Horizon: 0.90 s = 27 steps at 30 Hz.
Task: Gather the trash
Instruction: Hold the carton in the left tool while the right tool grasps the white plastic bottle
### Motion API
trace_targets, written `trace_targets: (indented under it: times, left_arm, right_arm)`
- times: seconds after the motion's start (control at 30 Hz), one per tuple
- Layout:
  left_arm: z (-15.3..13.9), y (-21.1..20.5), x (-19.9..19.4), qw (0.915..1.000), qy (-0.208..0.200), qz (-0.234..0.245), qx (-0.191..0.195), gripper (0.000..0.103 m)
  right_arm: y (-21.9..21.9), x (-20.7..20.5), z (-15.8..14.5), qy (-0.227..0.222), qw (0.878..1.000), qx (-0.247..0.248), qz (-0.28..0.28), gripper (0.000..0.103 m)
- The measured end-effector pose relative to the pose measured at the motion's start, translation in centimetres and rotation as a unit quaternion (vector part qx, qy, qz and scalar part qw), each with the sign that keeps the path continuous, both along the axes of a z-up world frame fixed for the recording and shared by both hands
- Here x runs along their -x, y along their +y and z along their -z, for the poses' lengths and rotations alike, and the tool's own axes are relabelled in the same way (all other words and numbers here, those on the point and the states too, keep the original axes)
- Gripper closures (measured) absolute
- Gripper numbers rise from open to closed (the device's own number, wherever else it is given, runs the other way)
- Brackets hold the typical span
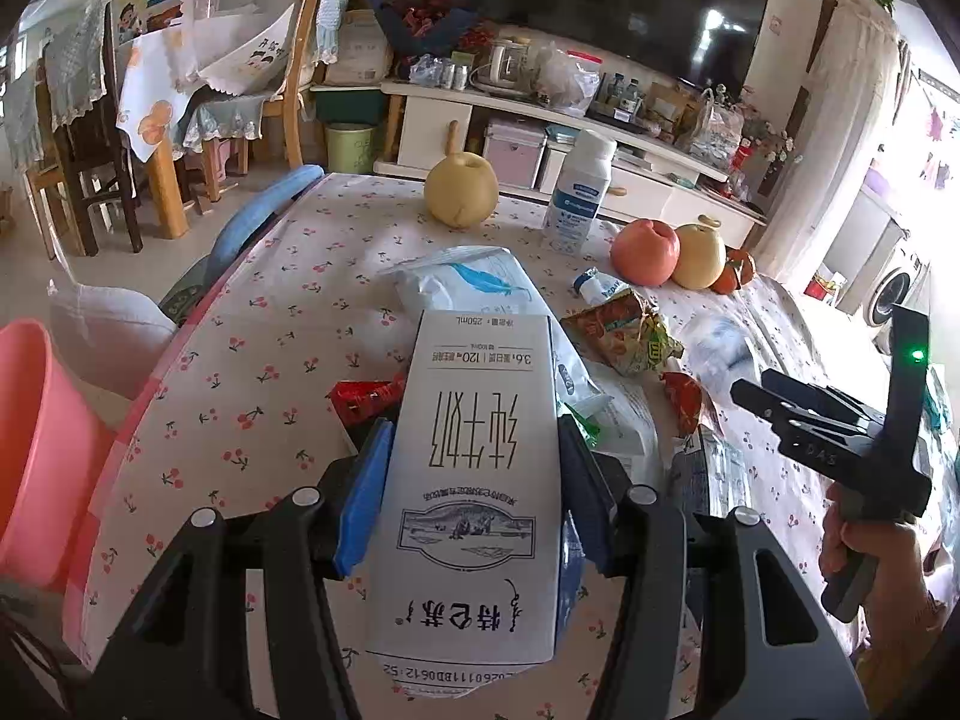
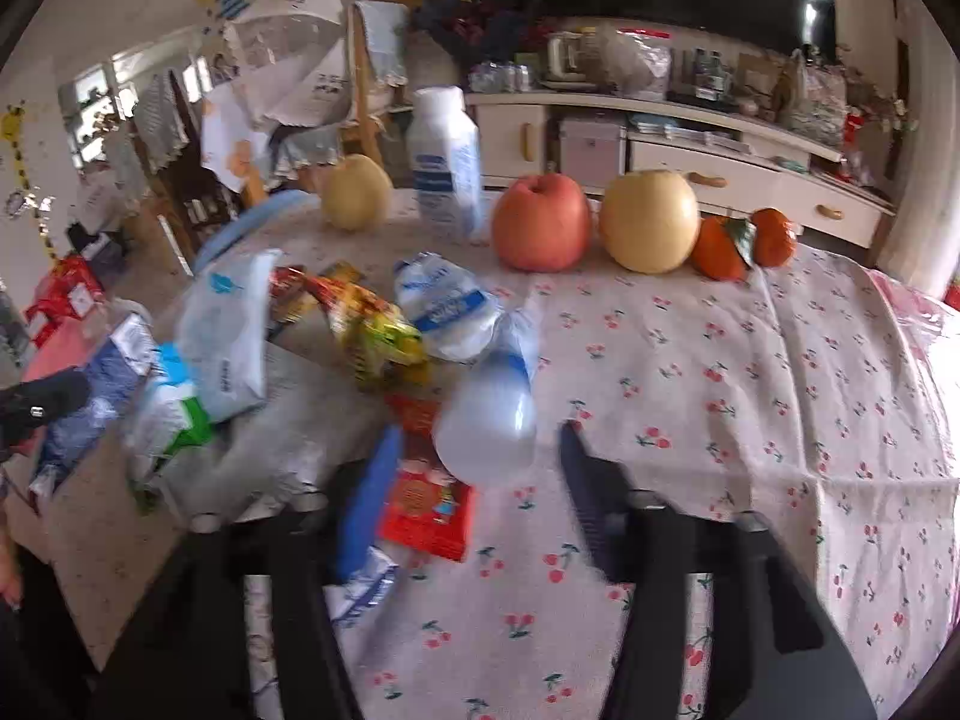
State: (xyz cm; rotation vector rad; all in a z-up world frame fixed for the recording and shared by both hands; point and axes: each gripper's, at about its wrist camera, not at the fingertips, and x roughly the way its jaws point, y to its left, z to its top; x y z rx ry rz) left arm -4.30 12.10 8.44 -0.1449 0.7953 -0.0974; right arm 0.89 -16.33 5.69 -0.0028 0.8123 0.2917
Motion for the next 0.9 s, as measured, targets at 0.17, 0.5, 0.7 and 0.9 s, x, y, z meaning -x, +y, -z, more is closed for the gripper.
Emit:
trace_targets:
  times: [0.17,0.5,0.7,0.9]
  left_arm:
    - [0.1,0.2,0.1,1.0,-0.001,0.001,0.001,0.047]
    - [0.0,0.4,0.1,1.0,-0.006,0.003,0.002,0.047]
    - [0.1,0.3,0.2,1.0,-0.006,0.007,0.001,0.047]
    - [0.1,0.3,0.2,0.9999,-0.007,0.006,0.003,0.047]
  right_arm:
    - [-0.5,-1.0,1.2,0.02,1.0,-0.003,0.02,0.027]
    - [-1.6,-2.6,2.3,0.032,0.997,0.0,0.074,0.021]
    - [-1.6,-3.7,2.8,0.034,0.995,0.012,0.098,0.036]
    - [-1.8,-3.3,2.5,0.025,0.994,0.005,0.102,0.049]
